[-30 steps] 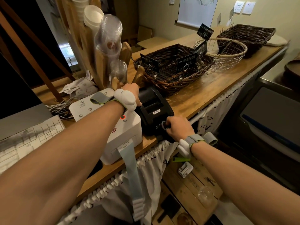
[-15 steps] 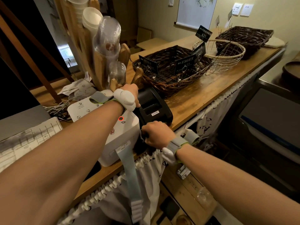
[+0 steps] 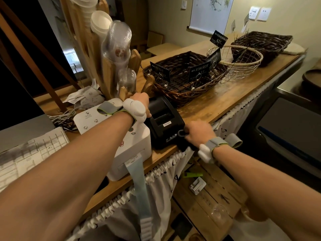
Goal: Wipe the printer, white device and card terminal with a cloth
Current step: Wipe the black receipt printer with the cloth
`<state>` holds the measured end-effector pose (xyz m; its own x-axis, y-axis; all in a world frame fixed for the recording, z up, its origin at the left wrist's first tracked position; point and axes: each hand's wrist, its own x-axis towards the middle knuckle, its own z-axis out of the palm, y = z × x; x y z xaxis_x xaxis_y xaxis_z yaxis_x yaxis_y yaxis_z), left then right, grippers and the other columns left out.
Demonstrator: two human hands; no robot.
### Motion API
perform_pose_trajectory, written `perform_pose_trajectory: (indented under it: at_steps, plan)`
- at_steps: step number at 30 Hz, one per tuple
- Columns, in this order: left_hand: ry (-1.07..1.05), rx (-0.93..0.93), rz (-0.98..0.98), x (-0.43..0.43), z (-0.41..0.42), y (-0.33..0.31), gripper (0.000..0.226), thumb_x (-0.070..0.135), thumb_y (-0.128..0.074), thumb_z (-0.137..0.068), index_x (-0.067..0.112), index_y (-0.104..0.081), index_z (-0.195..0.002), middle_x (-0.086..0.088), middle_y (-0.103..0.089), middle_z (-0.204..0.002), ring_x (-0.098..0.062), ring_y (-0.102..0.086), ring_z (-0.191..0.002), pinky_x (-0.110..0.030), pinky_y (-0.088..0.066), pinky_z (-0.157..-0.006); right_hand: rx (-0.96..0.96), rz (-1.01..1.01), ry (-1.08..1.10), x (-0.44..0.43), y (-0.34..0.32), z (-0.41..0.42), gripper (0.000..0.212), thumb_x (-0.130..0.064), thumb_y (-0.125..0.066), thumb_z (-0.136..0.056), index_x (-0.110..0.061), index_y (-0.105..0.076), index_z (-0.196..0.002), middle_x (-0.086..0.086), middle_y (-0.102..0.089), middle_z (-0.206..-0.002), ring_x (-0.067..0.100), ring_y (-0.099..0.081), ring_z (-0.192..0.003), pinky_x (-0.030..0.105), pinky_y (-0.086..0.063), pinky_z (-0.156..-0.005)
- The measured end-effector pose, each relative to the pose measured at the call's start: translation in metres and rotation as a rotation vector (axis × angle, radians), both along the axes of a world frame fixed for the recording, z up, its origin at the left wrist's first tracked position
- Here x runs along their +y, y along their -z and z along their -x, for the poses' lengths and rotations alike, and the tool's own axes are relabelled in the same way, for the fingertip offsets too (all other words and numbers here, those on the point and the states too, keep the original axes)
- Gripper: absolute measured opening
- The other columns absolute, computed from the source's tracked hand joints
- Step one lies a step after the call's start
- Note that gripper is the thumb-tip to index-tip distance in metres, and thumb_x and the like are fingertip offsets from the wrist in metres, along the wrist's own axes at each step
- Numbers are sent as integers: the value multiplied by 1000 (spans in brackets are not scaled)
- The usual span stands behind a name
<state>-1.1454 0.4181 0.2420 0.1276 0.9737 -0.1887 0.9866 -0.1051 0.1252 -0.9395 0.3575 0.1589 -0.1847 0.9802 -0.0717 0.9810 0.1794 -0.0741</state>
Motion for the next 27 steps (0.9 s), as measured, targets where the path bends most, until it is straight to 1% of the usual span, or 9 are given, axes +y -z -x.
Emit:
perform_pose_trajectory:
  at_steps: [4,8,11,14,16,20,23,25,27]
  plan:
    - [-8,16,3,0,-1,-3,42,28,-77,-78,11,-43,-60,-8,-58,-82,-22,-56,-71,-25,-39,-46,377,-110,299,30,-7,-20,17,-18,-60,-83,-21,-68,-97,4,-69,-91,20,-61,-76,27,-49,-64]
    - [-15,23,6,0,-2,-2,41,29,-77,-79,12,-43,-62,-7,-58,-85,-21,-56,-74,-27,-45,-60,672,-104,260,48,0,7,27,-12,-54,-89,-20,-65,-113,6,-62,-114,22,-61,-97,29,-51,-79]
    - [-8,1,6,0,0,0,33,28,-76,-80,9,-50,-69,-7,-59,-86,-21,-57,-75,-26,-46,-65,736,41,376,55,16,7,24,-9,-44,-94,-10,-64,-108,14,-67,-108,30,-63,-96,30,-48,-71]
    - [-5,-23,15,3,0,0,28,27,-76,-80,6,-58,-86,-7,-60,-88,-21,-58,-78,-27,-50,-68,1032,90,441,70,6,17,27,-7,-44,-92,-15,-69,-97,13,-69,-101,30,-62,-98,35,-49,-84]
    - [-3,-30,16,5,1,-1,31,28,-76,-80,4,-62,-93,-8,-60,-89,-22,-59,-79,-29,-51,-71,1160,82,432,80,-5,28,26,-9,-47,-90,-20,-70,-87,11,-68,-95,28,-61,-93,37,-46,-83]
    - [9,-33,7,6,3,0,30,28,-77,-79,5,-59,-87,-9,-61,-89,-23,-60,-79,-30,-52,-71,968,172,453,85,-2,30,28,-13,-41,-93,-11,-60,-72,17,-59,-93,29,-53,-91,35,-36,-76]
    - [9,-30,0,6,2,2,30,27,-77,-78,5,-60,-88,-8,-61,-90,-23,-59,-79,-29,-51,-69,1036,166,347,95,-21,41,28,-5,-40,-95,6,-65,-105,22,-59,-108,32,-53,-105,36,-39,-89]
    - [11,-37,-7,7,2,3,30,26,-78,-77,4,-62,-91,-8,-60,-89,-23,-60,-79,-28,-51,-68,1106,139,319,95,-28,49,27,-14,-44,-94,-11,-68,-106,13,-62,-105,26,-55,-103,34,-42,-89]
    - [14,-46,-12,6,3,4,28,26,-77,-78,6,-60,-87,-7,-60,-89,-23,-62,-80,-27,-49,-66,1009,170,332,94,-21,50,31,-24,-40,-96,-17,-62,-117,12,-61,-118,29,-54,-111,37,-40,-96]
